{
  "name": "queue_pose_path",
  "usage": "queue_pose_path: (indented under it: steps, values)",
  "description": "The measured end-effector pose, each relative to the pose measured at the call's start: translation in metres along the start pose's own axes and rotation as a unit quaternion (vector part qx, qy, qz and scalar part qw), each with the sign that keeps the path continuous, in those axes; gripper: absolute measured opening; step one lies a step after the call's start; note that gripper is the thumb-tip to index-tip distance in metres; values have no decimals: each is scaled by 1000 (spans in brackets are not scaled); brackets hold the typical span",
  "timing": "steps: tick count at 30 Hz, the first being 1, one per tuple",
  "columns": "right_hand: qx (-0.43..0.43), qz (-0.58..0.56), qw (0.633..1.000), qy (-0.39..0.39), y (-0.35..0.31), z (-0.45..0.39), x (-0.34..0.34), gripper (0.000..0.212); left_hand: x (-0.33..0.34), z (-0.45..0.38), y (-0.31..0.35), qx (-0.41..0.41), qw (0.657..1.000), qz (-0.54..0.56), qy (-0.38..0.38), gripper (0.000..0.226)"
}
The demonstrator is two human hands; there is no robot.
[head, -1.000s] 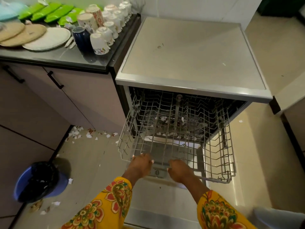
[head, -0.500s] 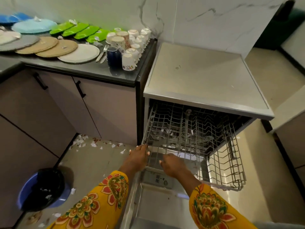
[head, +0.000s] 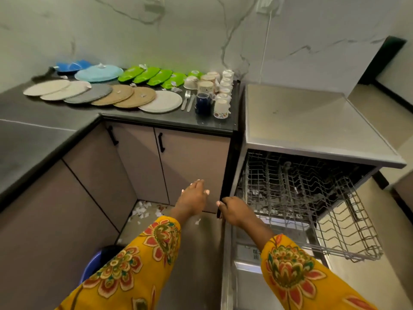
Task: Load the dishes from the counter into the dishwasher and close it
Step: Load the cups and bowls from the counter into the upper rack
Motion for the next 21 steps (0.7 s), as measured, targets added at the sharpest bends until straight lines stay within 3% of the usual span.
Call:
queue_pose_path:
  steps: [12, 21]
  values:
    - [-25, -24, 998, 46, -51, -30, -47, 46, -77, -4, -10, 6, 997, 50, 52, 56]
    - [-17, -18, 997, 68, -51, -104, -78, 46, -108, -71, -13, 16, 996, 52, 69, 57]
Point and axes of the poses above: each hand's wrist, its own z-axis away from the middle knuckle, its own x-axis out of the palm, y = z × x, the point moved 2 cm from there along -z, towards the middle knuckle, and after that the axes turned 3 degrees about -y, right-handed, at the moved point
